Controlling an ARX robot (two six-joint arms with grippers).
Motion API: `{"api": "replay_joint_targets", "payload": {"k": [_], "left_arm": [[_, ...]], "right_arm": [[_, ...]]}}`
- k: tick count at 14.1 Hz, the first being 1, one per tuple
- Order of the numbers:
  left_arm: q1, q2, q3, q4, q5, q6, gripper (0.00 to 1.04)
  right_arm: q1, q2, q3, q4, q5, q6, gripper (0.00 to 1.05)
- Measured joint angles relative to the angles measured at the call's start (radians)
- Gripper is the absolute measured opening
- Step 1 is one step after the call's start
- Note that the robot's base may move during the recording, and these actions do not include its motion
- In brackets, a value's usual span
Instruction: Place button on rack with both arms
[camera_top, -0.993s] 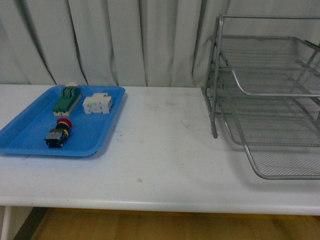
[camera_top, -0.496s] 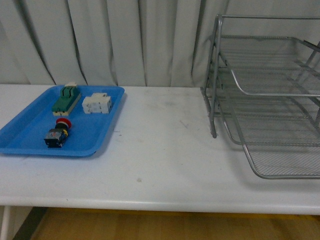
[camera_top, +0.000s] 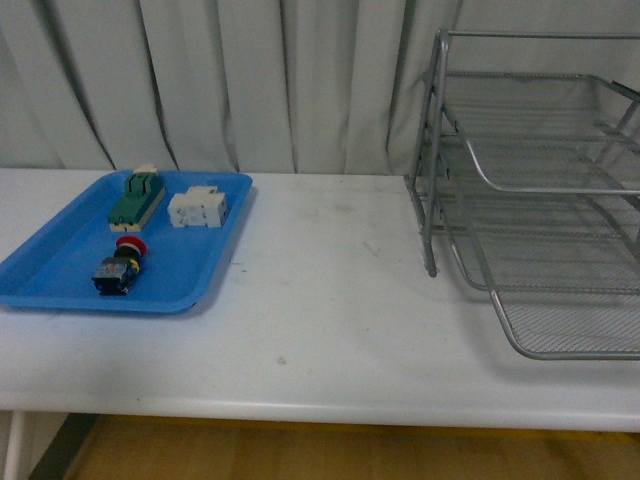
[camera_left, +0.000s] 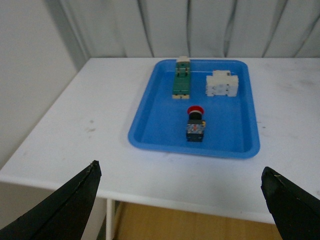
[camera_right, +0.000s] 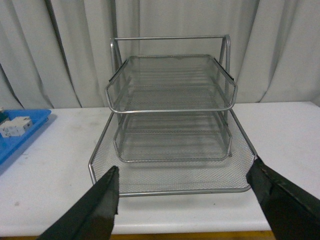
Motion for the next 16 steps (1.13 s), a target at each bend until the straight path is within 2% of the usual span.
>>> {"api": "replay_joint_targets", "payload": {"k": [2, 4, 7, 8, 12, 16], "left_arm": [[0.018, 0.418, 0.184, 0.113, 0.118, 0.001, 0.98], [0.054, 0.795, 0.414, 0.067, 0.207, -0.016, 0.98], [0.072, 1.173, 0.742, -0.050, 0.280, -0.010, 0.98], [0.075, 1.257, 0.823, -0.098, 0.306, -0.006, 0.98], [0.115, 1.516, 1.104, -0.204, 0.293, 0.000, 0.98], [0.153, 1.652, 1.227, -0.261, 0.308, -0.013, 0.98]], "right_arm": [[0.000, 0.000, 0.000, 0.000, 0.000, 0.000, 1.00], [0.000, 0.000, 0.000, 0.000, 0.000, 0.000, 0.98], [0.000, 0.000, 0.000, 0.000, 0.001, 0.000, 0.98], [0.000, 0.000, 0.000, 0.000, 0.001, 0.000, 0.98], [0.000, 0.000, 0.000, 0.000, 0.001, 0.000, 0.98], [0.000, 0.000, 0.000, 0.000, 0.001, 0.000, 0.98]]}}
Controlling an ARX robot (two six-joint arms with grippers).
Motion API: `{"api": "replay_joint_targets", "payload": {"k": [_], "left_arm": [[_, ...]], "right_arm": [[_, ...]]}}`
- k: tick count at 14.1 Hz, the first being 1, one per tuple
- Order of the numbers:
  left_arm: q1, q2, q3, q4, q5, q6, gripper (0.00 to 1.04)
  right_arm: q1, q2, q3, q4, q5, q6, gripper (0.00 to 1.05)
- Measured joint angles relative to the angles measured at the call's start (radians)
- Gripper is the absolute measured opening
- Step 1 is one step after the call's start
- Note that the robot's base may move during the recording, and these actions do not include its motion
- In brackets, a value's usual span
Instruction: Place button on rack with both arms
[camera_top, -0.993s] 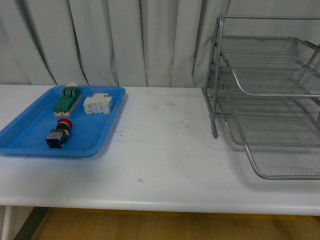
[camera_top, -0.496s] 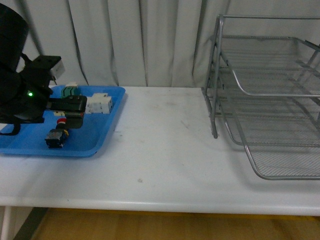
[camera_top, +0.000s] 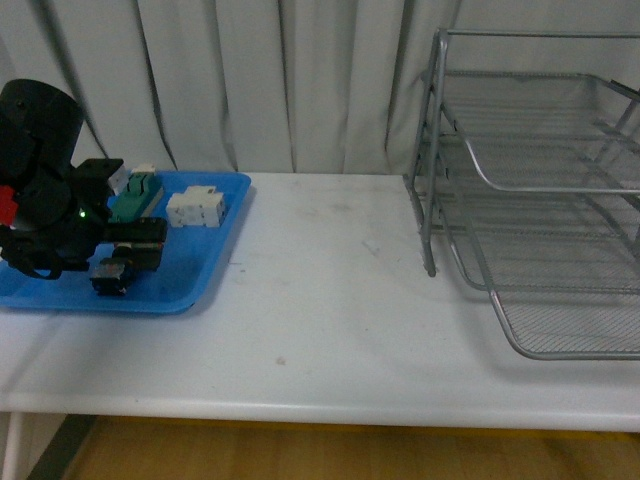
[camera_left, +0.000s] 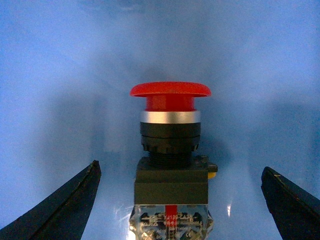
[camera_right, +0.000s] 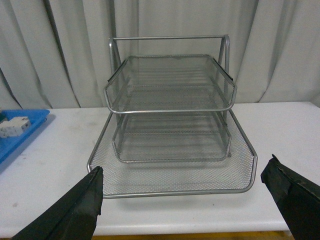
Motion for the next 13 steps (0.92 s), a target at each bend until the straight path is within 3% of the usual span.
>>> {"api": "replay_joint_targets", "payload": {"k": [3, 7, 8, 11, 13], "left_arm": [[0.000, 0.047, 0.045, 0.017, 0.039, -0.037, 0.94], [-0.005, 0.045, 0.026, 0.036, 0.040, -0.042, 0.42], [-0.007, 0.010, -0.025, 0.062, 0.025, -0.039, 0.38], [-0.048, -0.276, -0.319, 0.140, -0.029, -0.034, 0.37], [-0.152, -0.652, -0.518, 0.083, -0.161, -0.053, 0.37]], "right_arm": [[0.000, 0.000, 0.000, 0.000, 0.000, 0.000, 0.98], [0.000, 0.000, 0.000, 0.000, 0.000, 0.000, 0.98], [0.000, 0.000, 0.000, 0.000, 0.000, 0.000, 0.98], [0.000, 0.000, 0.000, 0.000, 0.000, 0.000, 0.98], [0.000, 0.000, 0.000, 0.000, 0.000, 0.000, 0.98]]}}
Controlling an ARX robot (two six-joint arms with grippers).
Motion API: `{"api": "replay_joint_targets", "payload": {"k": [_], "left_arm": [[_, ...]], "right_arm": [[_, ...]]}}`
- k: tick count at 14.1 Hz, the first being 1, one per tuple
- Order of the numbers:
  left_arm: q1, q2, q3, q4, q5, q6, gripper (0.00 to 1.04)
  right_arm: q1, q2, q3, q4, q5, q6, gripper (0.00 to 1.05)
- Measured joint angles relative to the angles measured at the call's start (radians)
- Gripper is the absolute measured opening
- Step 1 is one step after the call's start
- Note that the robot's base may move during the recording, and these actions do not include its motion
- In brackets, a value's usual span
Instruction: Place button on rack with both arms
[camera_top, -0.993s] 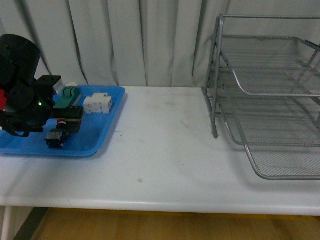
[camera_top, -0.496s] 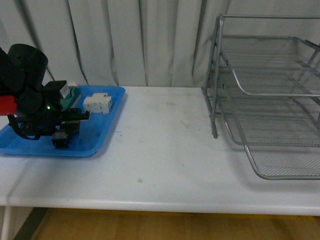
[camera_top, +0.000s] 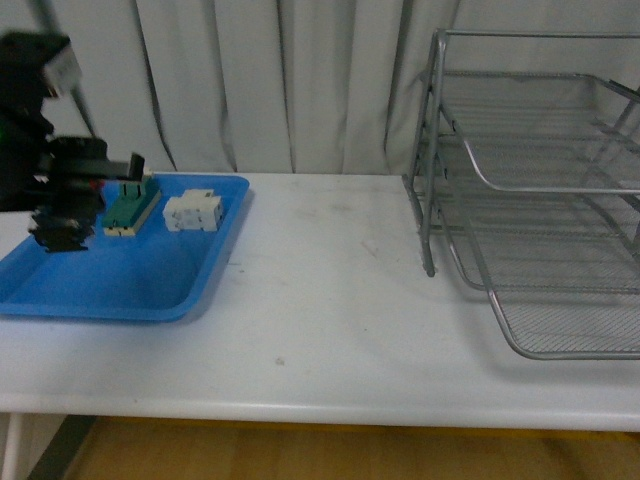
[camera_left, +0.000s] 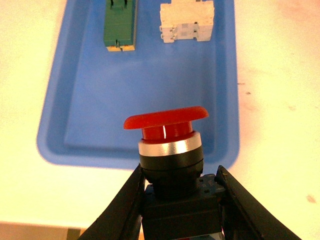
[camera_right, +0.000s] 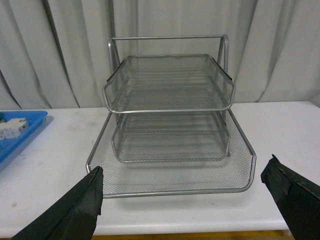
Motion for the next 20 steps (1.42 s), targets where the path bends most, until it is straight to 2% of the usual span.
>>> {"api": "replay_joint_targets", "payload": {"k": [2, 3, 5, 17, 18, 19, 20], "left_arm": [[-0.171, -0.317, -0.114, -0.120, -0.174, -0.079, 0.36], [-0.183, -0.360, -0.102, -0.100, -0.178, -0.098, 0.36], [-0.157, -0.335, -0.103, -0.113, -0.198, -0.114, 0.36], [-0.163, -0.334, -0.108, -0.112, -0.195, -0.118, 0.36], [-0.229, -0.237, -0.035, 0.012, 0.056, 0.007, 0.36], [-0.234, -0.222, -0.021, 0.012, 0.063, 0.014, 0.36], [-0.272, -0.129, 0.056, 0.007, 0.135, 0.086, 0.36]], "right_arm": [[0.000, 0.000, 0.000, 0.000, 0.000, 0.000, 0.98], [0.000, 0.000, 0.000, 0.000, 0.000, 0.000, 0.98], [0.000, 0.000, 0.000, 0.000, 0.000, 0.000, 0.98], [0.000, 0.001, 0.000, -0.001, 0.001, 0.000, 0.98], [0.000, 0.001, 0.000, 0.000, 0.003, 0.000, 0.98], [0.000, 0.001, 0.000, 0.000, 0.003, 0.000, 0.98], [0.000, 0.001, 0.000, 0.000, 0.001, 0.000, 0.98]]}}
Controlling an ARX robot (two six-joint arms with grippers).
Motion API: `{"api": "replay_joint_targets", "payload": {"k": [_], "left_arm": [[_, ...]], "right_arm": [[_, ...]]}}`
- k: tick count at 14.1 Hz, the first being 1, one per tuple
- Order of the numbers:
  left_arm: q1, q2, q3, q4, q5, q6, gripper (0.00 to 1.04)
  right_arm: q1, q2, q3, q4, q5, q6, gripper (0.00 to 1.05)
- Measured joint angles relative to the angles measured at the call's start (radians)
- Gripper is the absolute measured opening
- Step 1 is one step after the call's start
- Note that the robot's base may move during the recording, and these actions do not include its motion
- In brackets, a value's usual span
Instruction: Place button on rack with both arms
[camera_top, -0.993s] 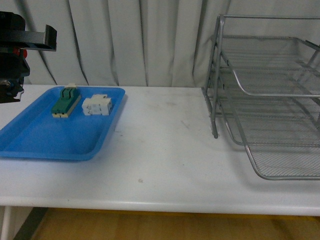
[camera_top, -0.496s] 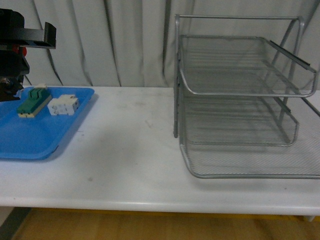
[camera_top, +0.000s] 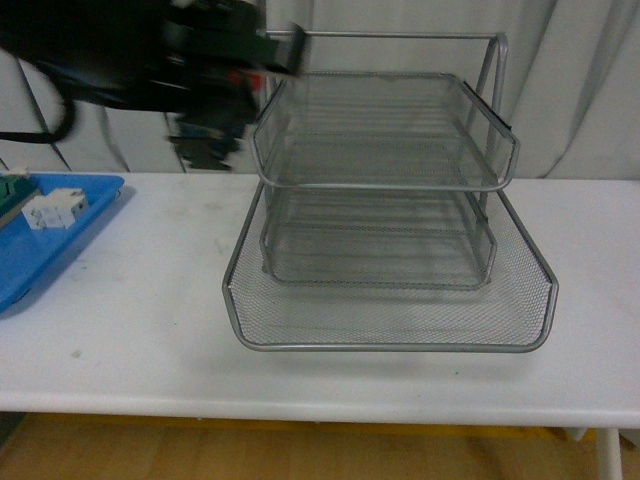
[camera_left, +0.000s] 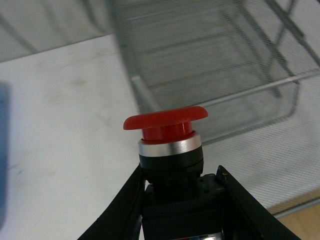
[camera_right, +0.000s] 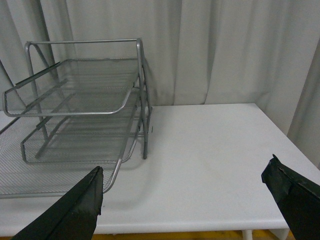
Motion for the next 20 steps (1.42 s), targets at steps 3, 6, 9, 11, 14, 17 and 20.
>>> {"api": "replay_joint_targets", "payload": {"k": [3, 6, 9, 11, 14, 17, 20], "left_arm": [[-0.084, 0.336, 0.220, -0.066, 0.080, 0.215, 0.36], [-0.108, 0.514, 0.371, -0.116, 0.102, 0.294, 0.36], [-0.105, 0.474, 0.320, -0.103, 0.169, 0.315, 0.72], [-0.025, 0.198, 0.096, 0.078, 0.265, 0.244, 1.00], [0.097, -0.129, -0.367, 0.798, -0.215, 0.007, 0.70], [0.172, -0.267, -0.686, 0.993, -0.192, -0.038, 0.29], [0.247, -0.426, -0.851, 0.991, -0.123, -0.050, 0.02]], "right_arm": [[0.000, 0.000, 0.000, 0.000, 0.000, 0.000, 0.98], [0.000, 0.000, 0.000, 0.000, 0.000, 0.000, 0.98], [0.000, 0.000, 0.000, 0.000, -0.001, 0.000, 0.98], [0.000, 0.000, 0.000, 0.000, 0.000, 0.000, 0.98], [0.000, 0.000, 0.000, 0.000, -0.001, 0.000, 0.98], [0.000, 0.000, 0.000, 0.000, 0.000, 0.000, 0.98], [0.000, 0.000, 0.000, 0.000, 0.000, 0.000, 0.98]]}}
